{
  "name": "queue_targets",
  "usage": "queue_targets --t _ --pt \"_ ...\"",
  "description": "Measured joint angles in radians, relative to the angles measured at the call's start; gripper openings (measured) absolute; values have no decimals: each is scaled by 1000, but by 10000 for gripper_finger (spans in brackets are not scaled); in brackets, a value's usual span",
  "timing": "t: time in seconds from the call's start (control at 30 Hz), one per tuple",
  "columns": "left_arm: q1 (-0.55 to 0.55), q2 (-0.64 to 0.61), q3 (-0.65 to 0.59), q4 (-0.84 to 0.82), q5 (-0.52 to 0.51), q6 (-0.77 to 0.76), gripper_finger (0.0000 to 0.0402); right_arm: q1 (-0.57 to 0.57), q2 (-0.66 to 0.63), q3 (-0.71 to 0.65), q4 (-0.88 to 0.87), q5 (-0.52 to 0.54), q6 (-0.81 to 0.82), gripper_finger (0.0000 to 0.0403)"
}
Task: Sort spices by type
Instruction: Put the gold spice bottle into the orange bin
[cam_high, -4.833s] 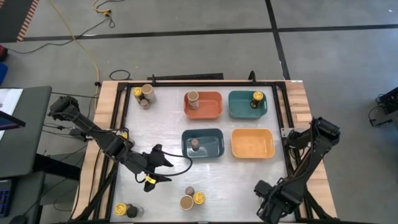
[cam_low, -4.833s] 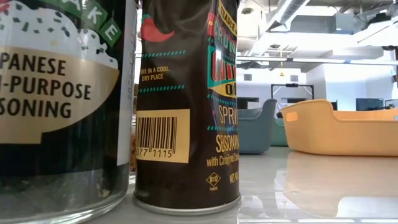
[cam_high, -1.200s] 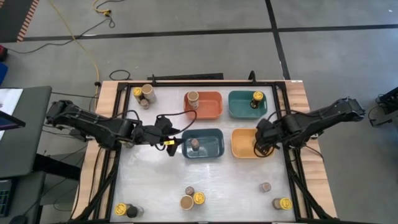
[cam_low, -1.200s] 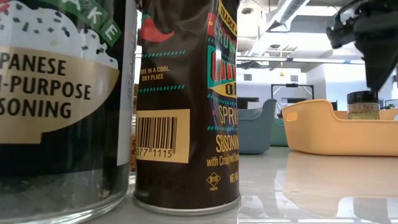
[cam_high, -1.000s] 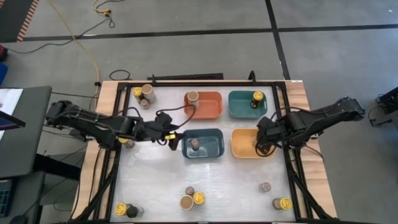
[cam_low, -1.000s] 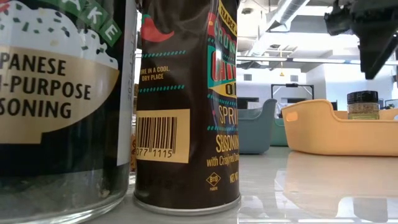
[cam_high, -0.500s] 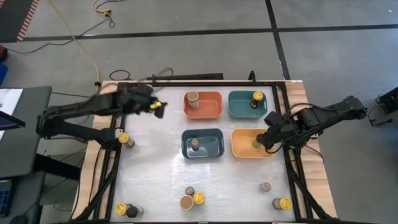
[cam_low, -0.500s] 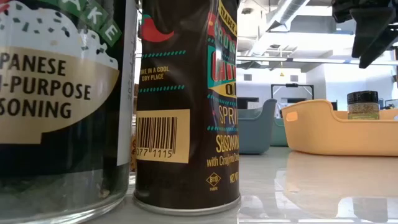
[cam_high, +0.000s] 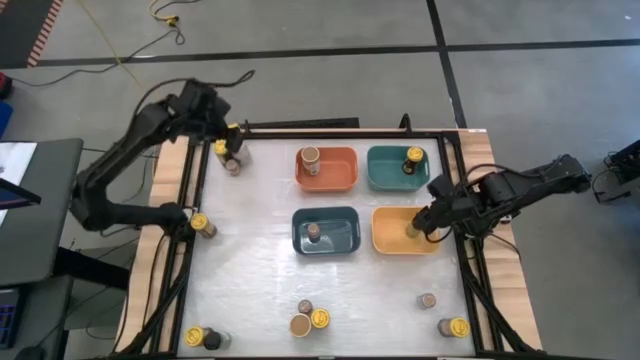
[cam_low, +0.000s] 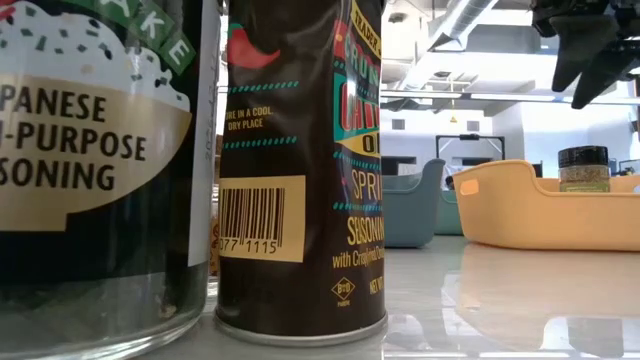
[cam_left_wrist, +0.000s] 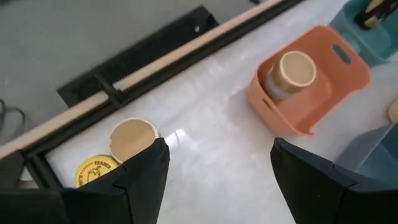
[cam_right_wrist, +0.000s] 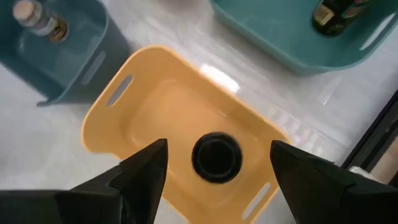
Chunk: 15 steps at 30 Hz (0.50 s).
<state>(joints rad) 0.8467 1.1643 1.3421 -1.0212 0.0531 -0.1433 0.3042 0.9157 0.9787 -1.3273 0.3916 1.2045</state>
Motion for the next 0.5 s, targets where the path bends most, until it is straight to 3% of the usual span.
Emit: queue_targets --t 0.2,0.5 --pt "62 136 7 3 14 -16 270 -29 0 0 -1 6 -1 311" --pt "71 276 7 10 18 -142 270 -33 0 0 0 7 0 311"
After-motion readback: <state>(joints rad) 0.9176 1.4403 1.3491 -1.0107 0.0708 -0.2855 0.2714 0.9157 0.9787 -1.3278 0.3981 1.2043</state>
